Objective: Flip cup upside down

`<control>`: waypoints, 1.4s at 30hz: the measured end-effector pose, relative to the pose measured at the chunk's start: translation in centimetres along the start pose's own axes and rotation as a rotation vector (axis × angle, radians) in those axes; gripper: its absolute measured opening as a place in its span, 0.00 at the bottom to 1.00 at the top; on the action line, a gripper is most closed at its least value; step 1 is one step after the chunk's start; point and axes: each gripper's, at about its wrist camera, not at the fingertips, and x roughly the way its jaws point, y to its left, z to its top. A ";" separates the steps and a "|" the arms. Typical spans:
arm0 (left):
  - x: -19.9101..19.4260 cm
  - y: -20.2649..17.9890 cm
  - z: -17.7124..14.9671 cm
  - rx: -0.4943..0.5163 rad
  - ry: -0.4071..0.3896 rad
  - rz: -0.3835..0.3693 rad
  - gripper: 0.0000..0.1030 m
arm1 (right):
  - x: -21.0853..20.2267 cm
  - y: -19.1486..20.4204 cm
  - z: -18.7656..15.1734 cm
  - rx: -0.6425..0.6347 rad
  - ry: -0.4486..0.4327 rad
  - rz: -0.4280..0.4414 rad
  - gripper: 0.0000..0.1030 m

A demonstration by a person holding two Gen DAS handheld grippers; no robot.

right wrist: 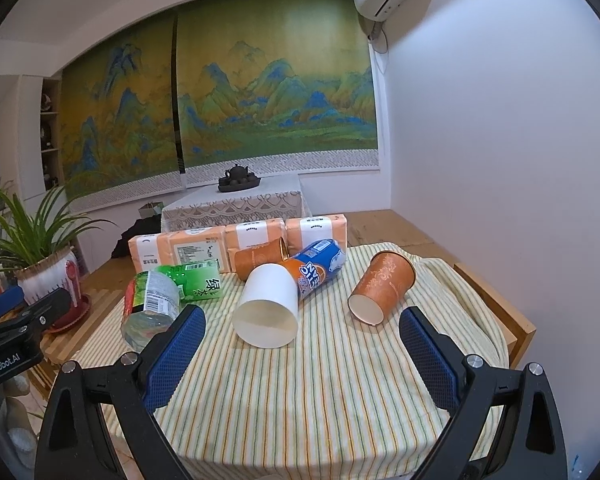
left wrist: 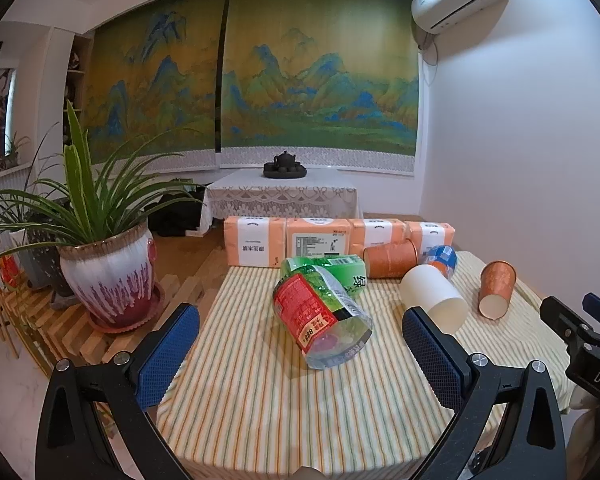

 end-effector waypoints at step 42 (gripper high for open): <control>9.8 6.8 4.5 0.138 0.189 -0.005 1.00 | 16.4 5.8 10.3 -0.417 0.209 0.418 0.93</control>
